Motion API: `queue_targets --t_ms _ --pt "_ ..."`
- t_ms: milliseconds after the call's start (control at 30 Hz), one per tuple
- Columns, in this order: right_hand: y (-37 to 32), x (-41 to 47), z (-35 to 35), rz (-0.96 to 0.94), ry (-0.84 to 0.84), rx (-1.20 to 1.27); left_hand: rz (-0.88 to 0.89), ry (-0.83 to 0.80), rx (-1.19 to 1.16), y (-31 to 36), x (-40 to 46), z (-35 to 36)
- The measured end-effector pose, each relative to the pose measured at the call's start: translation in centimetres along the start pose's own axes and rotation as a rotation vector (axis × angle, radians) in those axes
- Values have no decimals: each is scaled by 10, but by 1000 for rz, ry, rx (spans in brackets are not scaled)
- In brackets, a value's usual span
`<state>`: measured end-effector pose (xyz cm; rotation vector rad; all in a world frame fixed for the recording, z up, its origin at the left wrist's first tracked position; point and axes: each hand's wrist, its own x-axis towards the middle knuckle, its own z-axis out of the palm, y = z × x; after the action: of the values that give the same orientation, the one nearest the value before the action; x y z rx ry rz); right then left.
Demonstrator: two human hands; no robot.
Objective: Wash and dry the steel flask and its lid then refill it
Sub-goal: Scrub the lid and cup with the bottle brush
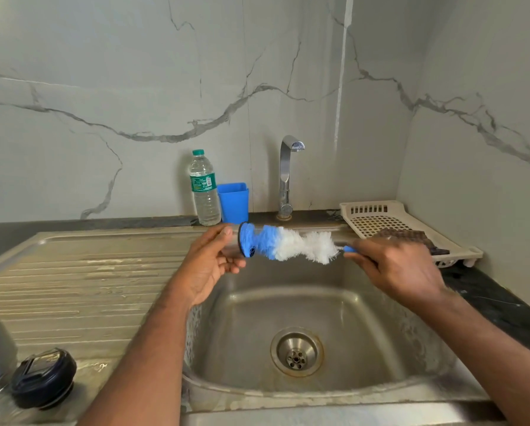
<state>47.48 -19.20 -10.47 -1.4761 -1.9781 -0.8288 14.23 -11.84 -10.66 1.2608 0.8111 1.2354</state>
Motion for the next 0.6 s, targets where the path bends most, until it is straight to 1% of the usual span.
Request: queue_targets --t_ms 33,67,100,133,167,200,233,267,300,333,400,433,467,500,533,567,600 --pt "-2 2 -3 -58 107 -65 -40 12 99 0 -1 1" --pt "-4 4 -5 -107 162 -85 -75 43 195 1 -1 1" --pt "-4 5 -5 -124 141 -76 -93 73 252 1 0 0" --pt "-5 6 -4 -93 40 -36 -92 88 257 0 0 0" --pt "-8 4 -3 -22 -138 48 -72 84 210 0 0 -1" --pt "-9 1 0 55 -325 193 -34 60 118 0 0 -1" --pt "-9 -3 5 120 -465 359 10 27 19 0 0 -2" --pt "-9 -6 7 161 -523 469 47 -1 -58 0 1 -3" --pt "-10 -7 8 162 -503 489 76 -22 -106 0 3 -5" --pt "-9 -7 7 134 -426 419 95 -32 -126 -1 5 -6" --pt "-4 -3 1 41 -159 125 92 -30 -135 -2 4 -7" --pt "-2 0 -5 -13 -21 -6 74 -18 -102 -1 2 -6" --pt "-2 3 -10 -61 55 -85 54 3 -32 1 -1 -4" --pt "-3 4 -12 -92 74 -111 29 27 55 2 -3 -1" --pt "-3 5 -11 -104 40 -110 5 63 149 1 -2 0" --pt "-5 4 -7 -93 -28 -99 -23 104 219 1 -1 1" --pt "-7 3 -2 -69 -136 -59 -38 137 243 2 1 2"
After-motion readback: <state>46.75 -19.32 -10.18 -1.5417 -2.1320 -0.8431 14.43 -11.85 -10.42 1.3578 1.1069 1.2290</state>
